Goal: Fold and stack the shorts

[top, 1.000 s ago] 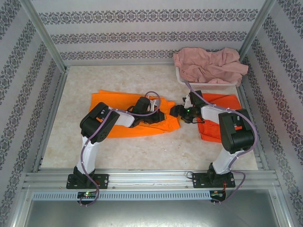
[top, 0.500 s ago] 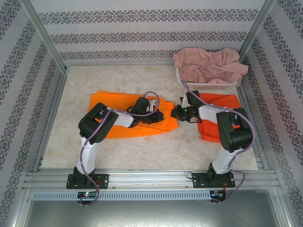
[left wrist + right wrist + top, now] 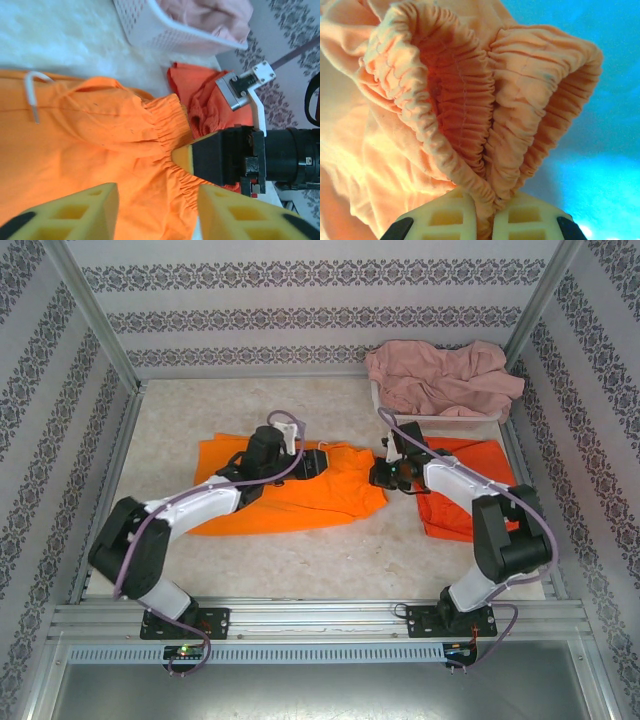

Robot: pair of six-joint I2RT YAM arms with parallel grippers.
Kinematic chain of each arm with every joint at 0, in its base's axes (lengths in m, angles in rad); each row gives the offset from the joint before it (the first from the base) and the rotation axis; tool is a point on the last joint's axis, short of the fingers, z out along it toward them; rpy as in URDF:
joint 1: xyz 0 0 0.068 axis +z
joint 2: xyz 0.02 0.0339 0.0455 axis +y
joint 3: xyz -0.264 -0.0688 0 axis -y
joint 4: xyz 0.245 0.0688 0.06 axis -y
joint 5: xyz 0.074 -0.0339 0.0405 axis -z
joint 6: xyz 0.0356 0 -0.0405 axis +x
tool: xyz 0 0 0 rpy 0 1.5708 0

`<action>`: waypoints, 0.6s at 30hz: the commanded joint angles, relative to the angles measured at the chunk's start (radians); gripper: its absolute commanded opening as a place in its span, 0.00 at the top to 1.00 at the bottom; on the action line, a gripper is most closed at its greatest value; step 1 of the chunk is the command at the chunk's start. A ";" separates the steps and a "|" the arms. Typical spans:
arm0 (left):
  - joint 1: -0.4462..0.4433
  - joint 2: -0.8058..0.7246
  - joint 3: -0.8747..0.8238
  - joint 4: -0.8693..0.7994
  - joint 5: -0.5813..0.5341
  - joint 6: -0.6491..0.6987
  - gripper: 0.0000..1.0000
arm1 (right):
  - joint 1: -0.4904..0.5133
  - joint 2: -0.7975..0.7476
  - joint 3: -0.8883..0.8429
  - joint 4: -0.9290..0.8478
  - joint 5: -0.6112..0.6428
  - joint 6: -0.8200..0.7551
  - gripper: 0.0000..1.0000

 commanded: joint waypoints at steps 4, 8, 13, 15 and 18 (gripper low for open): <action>0.083 -0.168 -0.131 -0.106 -0.060 0.064 0.38 | 0.017 -0.114 0.166 -0.355 0.268 -0.196 1.00; 0.109 -0.245 -0.189 -0.123 -0.070 0.070 0.28 | 0.017 -0.143 0.268 -0.500 0.392 -0.285 1.00; 0.122 -0.286 -0.236 -0.128 -0.073 0.070 0.23 | 0.015 -0.145 0.390 -0.618 0.540 -0.366 1.00; 0.123 -0.290 -0.248 -0.124 -0.071 0.067 0.22 | 0.013 -0.131 0.441 -0.659 0.589 -0.392 1.00; 0.123 -0.290 -0.262 -0.115 -0.066 0.065 0.22 | 0.015 -0.098 0.528 -0.722 0.644 -0.423 1.00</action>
